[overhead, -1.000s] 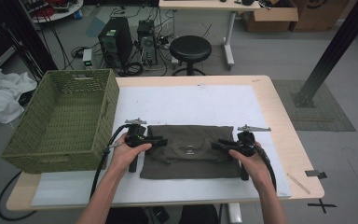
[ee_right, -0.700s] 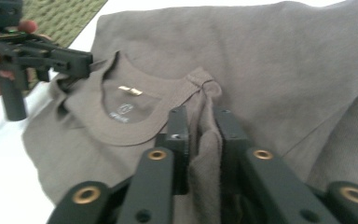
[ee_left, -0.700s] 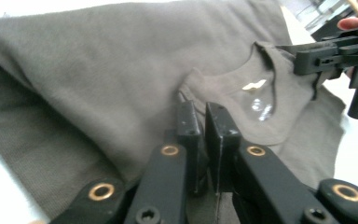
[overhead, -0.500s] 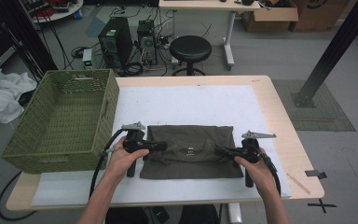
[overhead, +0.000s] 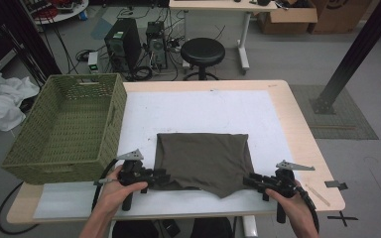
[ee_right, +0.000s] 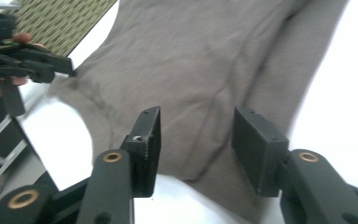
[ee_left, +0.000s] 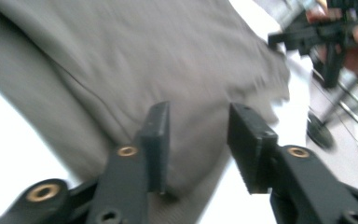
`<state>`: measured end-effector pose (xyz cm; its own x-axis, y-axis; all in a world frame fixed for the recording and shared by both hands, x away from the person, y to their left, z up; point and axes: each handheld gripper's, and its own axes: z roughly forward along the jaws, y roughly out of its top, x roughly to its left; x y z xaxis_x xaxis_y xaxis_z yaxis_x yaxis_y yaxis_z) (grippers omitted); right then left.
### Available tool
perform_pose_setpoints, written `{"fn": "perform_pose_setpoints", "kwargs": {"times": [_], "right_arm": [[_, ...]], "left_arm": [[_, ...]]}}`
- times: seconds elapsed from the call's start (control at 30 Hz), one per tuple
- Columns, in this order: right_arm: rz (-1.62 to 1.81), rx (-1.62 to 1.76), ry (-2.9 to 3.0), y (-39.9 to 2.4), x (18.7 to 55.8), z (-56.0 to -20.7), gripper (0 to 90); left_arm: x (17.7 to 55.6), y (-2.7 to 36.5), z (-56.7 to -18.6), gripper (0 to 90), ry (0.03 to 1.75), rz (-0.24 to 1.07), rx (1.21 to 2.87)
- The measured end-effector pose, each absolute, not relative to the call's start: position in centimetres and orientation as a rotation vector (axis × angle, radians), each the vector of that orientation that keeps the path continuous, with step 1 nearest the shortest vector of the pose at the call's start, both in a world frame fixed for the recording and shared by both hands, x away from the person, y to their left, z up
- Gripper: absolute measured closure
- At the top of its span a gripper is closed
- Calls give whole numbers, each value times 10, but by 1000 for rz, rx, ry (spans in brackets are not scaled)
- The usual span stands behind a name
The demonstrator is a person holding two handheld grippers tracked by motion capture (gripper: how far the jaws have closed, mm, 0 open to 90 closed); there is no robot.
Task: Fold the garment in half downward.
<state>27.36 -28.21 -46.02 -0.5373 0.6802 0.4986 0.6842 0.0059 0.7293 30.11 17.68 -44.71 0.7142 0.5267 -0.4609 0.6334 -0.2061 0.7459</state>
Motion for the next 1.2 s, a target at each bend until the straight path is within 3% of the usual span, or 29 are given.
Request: {"fn": "perform_pose_setpoints", "kwargs": {"times": [0.1,0.23,0.4,0.7,1.2], "right_arm": [[-1655,-1538,-2228,-282,275,-455,441],[-1699,-1562,-2259,-273,280,-446,339],[-1713,-1592,-2303,-260,287,-439,238],[-1735,-1585,-2346,-246,288,-432,179],[-1723,-1628,-2426,-226,300,-431,207]], "left_arm": [[301,184,-437,518,937,-36,1763],[297,183,-428,396,940,69,1746],[290,182,-425,303,923,98,1740],[273,193,-414,282,958,194,1738],[266,200,-421,307,997,285,1743]]}}
